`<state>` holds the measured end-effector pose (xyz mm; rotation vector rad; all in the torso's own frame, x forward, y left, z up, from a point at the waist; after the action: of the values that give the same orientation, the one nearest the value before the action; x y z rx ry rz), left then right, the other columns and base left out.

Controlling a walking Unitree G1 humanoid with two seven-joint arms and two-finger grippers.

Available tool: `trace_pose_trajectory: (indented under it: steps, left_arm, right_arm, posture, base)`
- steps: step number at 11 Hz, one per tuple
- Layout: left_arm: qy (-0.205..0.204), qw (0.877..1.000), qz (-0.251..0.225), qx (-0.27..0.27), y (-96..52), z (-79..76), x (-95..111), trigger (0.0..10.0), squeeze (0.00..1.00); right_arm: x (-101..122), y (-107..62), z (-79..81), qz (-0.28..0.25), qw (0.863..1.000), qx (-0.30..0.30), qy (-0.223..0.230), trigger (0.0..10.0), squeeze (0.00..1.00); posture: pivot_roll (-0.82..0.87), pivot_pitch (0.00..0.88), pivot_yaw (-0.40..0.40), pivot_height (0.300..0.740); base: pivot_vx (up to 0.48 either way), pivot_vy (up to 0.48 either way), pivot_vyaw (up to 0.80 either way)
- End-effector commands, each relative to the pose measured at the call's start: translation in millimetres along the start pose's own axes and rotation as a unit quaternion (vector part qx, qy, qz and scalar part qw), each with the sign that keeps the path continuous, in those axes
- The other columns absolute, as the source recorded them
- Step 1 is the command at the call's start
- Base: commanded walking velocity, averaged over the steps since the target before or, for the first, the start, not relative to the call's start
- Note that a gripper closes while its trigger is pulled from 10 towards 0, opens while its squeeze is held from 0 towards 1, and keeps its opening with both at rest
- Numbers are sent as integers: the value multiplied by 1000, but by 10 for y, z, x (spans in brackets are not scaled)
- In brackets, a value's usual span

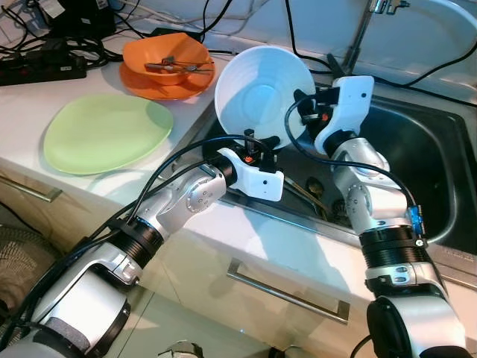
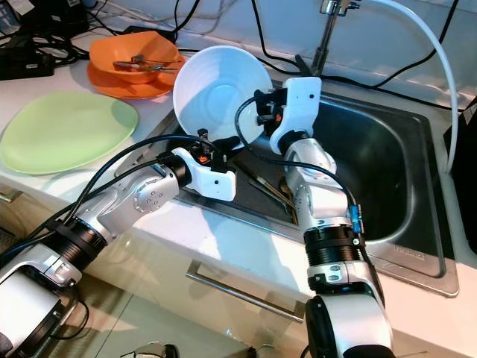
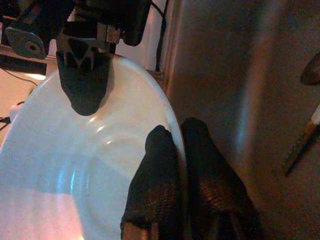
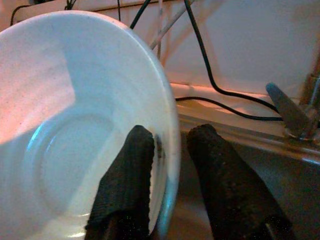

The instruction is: Kitchen organization

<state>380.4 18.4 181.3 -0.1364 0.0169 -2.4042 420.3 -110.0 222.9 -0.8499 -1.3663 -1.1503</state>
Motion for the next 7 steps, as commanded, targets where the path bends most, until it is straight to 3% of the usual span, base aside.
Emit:
trace_pose_trajectory:
  steps: [1,2,7]
  left_arm:
    - [0,1000,-4,25,13,130,4,10000,600]
    - [-4,1000,-4,26,12,135,3,10000,1000]
    - [-6,1000,1,24,12,134,-10,10000,1000]
  right_arm:
    - [34,-1,-23,-8,1000,-1,8,0,0]
    - [38,0,-24,-9,1000,-2,11,0,0]
    - [25,-6,-32,-7,1000,-2,21,0,0]
  posture:
    - [37,70,-42,740]
    - [36,71,-44,740]
    - [40,71,-46,740]
  base:
    - [0,0,0]
    - [0,0,0]
    - [0,0,0]
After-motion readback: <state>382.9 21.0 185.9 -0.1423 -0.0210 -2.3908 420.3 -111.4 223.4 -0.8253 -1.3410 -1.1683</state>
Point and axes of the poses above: a point about 5 cm out from each wrist's last joint towards the gripper, its own y axis pointing out of the wrist towards the gripper, its own x axis along the axis of the wrist's last joint, z = x × y, the point moved 5 cm from there along y, pointing out of the wrist towards the gripper, and after that the axes turned 2 degrees about y, right-handed, at the moved point
